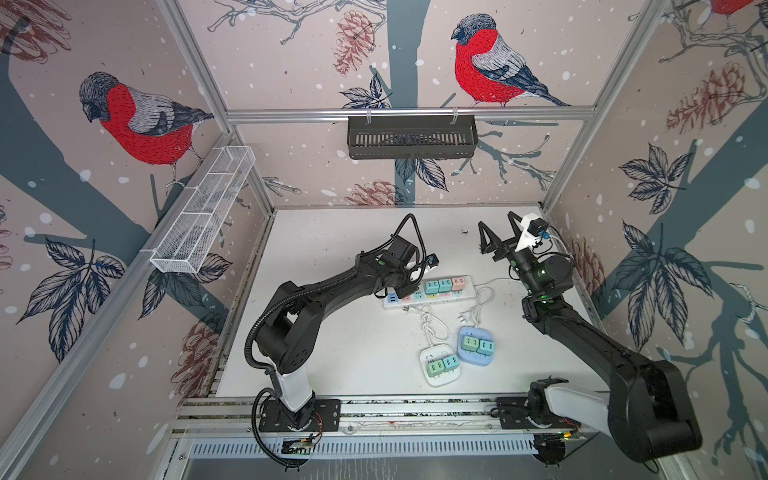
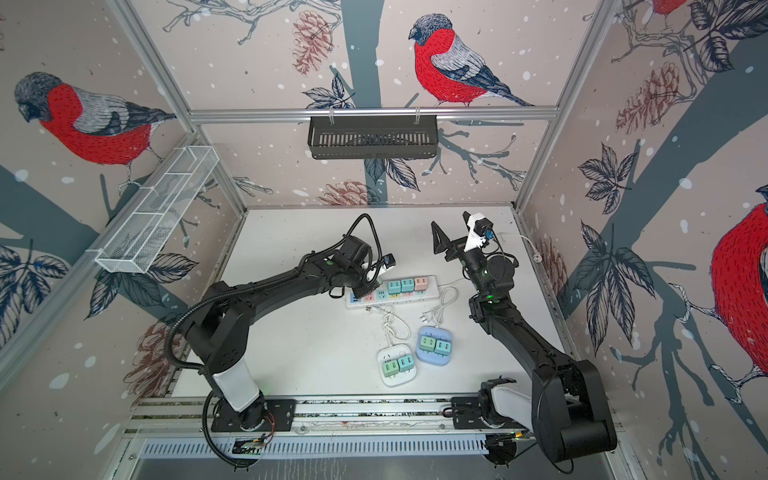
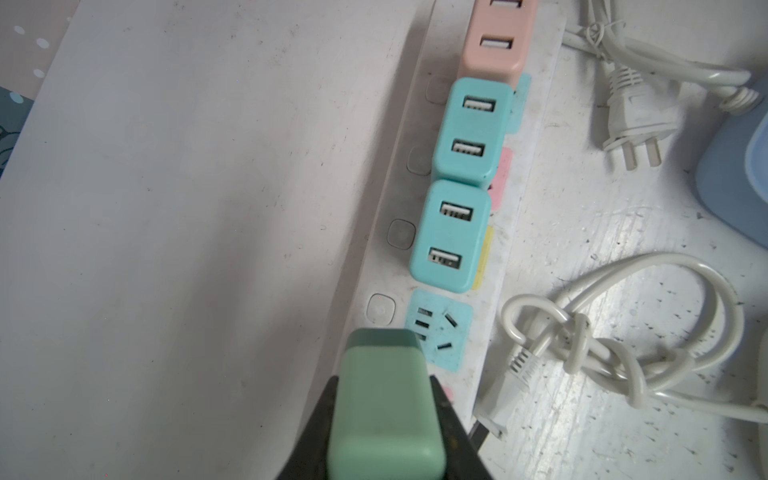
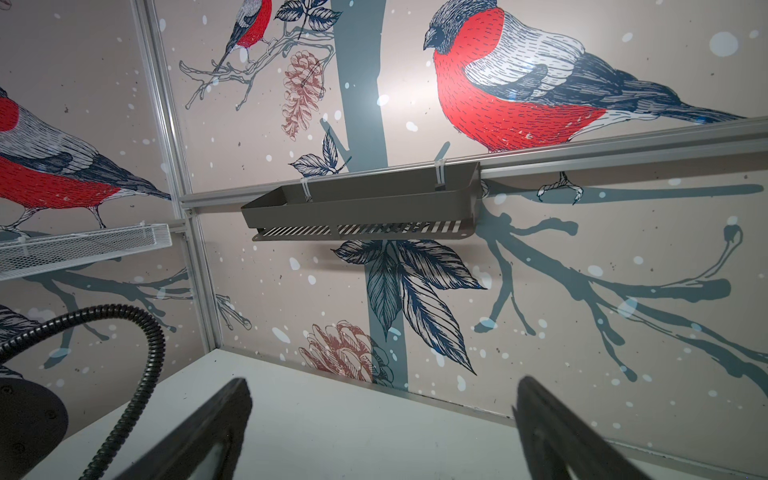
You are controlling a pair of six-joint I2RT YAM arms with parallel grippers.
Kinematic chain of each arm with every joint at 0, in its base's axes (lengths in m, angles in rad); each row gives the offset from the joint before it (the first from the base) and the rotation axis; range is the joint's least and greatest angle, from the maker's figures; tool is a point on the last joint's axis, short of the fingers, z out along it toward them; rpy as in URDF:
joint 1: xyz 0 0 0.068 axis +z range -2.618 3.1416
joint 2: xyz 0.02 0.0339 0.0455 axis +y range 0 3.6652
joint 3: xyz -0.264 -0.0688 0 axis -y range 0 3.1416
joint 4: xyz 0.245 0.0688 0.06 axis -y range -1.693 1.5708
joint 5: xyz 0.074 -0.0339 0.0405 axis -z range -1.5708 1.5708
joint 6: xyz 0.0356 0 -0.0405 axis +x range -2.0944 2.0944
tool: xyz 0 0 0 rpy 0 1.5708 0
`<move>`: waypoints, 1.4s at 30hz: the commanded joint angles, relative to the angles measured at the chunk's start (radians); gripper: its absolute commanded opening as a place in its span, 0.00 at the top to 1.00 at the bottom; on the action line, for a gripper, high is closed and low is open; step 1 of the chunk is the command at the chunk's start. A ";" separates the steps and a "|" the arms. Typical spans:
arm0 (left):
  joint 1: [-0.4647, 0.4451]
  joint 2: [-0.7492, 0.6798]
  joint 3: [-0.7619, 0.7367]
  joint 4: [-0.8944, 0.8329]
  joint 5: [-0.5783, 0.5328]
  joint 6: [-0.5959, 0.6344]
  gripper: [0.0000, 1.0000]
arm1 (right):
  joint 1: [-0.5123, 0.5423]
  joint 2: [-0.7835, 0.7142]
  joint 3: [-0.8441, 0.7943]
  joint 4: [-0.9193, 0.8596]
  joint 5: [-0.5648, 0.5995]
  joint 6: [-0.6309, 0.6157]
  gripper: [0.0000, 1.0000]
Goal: Insert the plug
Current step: 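Carry the mint-green adapter with the left gripper over the blue strip socket, then lower the mint-green adapter into the blue socket and open the left gripper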
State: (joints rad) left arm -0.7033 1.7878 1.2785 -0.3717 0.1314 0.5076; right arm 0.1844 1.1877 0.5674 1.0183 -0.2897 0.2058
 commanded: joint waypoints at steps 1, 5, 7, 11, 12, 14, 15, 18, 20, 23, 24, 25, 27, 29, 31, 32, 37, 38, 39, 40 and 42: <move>-0.001 0.016 0.024 -0.049 0.027 0.050 1.00 | -0.006 0.000 -0.001 0.011 0.004 -0.005 0.00; -0.001 0.034 0.044 -0.057 0.049 0.067 1.00 | -0.017 0.002 -0.001 0.011 0.004 0.008 0.00; -0.001 0.049 0.059 -0.072 0.052 0.075 1.00 | -0.022 0.002 -0.001 0.012 0.002 0.015 0.00; -0.001 0.079 0.085 -0.098 0.053 0.085 1.00 | -0.028 0.001 -0.006 0.017 0.000 0.025 0.00; -0.001 0.086 0.092 -0.104 0.053 0.088 1.00 | -0.029 0.000 -0.006 0.018 0.000 0.025 0.00; -0.001 0.098 0.104 -0.117 0.052 0.089 1.00 | -0.031 0.002 -0.007 0.019 0.000 0.027 0.00; -0.002 0.105 0.112 -0.126 0.054 0.089 1.00 | -0.032 0.002 -0.006 0.019 0.000 0.028 0.00; -0.006 0.113 0.132 -0.156 0.050 0.090 1.00 | -0.036 0.003 -0.006 0.019 -0.002 0.032 0.00; -0.013 0.113 0.135 -0.167 0.045 0.090 1.00 | -0.040 0.005 -0.006 0.022 -0.002 0.036 0.00; -0.025 0.114 0.137 -0.180 0.031 0.095 1.00 | -0.046 0.010 -0.008 0.029 -0.003 0.052 0.00; -0.029 0.117 0.139 -0.183 0.027 0.097 1.00 | -0.048 0.011 -0.007 0.029 -0.002 0.056 0.00; -0.033 0.121 0.142 -0.188 0.024 0.100 1.00 | -0.049 0.011 -0.008 0.029 0.000 0.062 0.00; -0.035 0.124 0.143 -0.193 0.019 0.099 1.00 | -0.054 0.012 -0.008 0.031 -0.002 0.070 0.00; -0.035 0.129 0.145 -0.194 0.014 0.097 1.00 | -0.059 0.012 -0.010 0.034 -0.001 0.078 0.00; -0.036 0.134 0.148 -0.195 0.006 0.097 1.00 | -0.062 0.009 -0.012 0.035 0.000 0.081 0.00; -0.035 0.138 0.148 -0.197 0.003 0.097 1.00 | -0.063 0.009 -0.012 0.036 0.000 0.085 0.00; -0.035 0.161 0.168 -0.215 -0.022 0.091 1.00 | -0.068 0.010 -0.015 0.043 -0.005 0.092 0.00; -0.035 0.166 0.171 -0.217 -0.027 0.089 1.00 | -0.068 0.010 -0.016 0.044 -0.005 0.092 0.00; -0.036 0.168 0.172 -0.220 -0.029 0.089 1.00 | -0.069 0.009 -0.017 0.047 -0.004 0.093 0.00; -0.036 0.170 0.174 -0.221 -0.032 0.088 1.00 | -0.071 0.009 -0.018 0.049 -0.002 0.093 0.00; -0.036 0.175 0.177 -0.225 -0.032 0.088 1.00 | -0.072 0.007 -0.022 0.051 -0.003 0.095 0.00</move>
State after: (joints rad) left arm -0.7383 1.9560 1.4475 -0.5503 0.1223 0.5835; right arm 0.1150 1.1992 0.5491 1.0271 -0.2874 0.2874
